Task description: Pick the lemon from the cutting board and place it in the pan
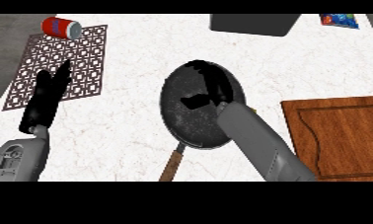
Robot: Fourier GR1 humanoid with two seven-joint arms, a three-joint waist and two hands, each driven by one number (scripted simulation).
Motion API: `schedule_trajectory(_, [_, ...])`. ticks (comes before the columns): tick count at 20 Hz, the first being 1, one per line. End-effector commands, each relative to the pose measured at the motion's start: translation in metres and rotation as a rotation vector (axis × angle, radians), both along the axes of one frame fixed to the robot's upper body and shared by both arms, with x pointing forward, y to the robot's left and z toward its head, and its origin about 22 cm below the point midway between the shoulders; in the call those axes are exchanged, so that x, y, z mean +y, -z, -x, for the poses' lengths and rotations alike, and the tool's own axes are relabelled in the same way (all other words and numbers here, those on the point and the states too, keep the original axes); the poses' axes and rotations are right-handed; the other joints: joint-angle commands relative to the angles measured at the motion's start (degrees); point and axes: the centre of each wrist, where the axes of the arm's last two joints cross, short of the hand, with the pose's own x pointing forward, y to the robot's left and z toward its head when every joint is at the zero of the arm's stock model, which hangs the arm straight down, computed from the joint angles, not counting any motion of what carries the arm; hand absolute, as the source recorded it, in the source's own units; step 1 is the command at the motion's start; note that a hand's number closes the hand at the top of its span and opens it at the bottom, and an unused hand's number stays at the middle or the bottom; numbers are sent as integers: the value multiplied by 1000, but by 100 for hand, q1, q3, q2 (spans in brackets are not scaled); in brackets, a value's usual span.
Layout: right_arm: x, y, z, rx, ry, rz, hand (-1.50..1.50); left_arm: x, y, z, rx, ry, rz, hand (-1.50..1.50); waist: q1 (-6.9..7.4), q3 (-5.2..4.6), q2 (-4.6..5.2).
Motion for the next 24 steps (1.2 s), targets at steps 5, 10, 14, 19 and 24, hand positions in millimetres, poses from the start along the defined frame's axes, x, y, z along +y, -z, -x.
schedule_trajectory(5, [8,-13,-6,-104,44,-185,-150,5,-2,0,10,7,-12,0,31,4,-8])
schedule_trajectory(10, [6,-9,-6,-166,141,-270,-150,8,17,5,3,-34,7,0,-129,-5,-26])
schedule_trajectory(14, [-1,-25,-26,-159,215,-328,-150,22,17,7,12,-58,-2,0,-362,-11,-71])
schedule_trajectory(19, [-41,-16,-28,-157,304,-337,-150,30,6,33,33,-101,5,0,-556,-11,-166])
schedule_trajectory(24, [-119,-27,-24,-187,286,-377,-150,55,0,20,32,-135,-2,0,-746,-17,-199])
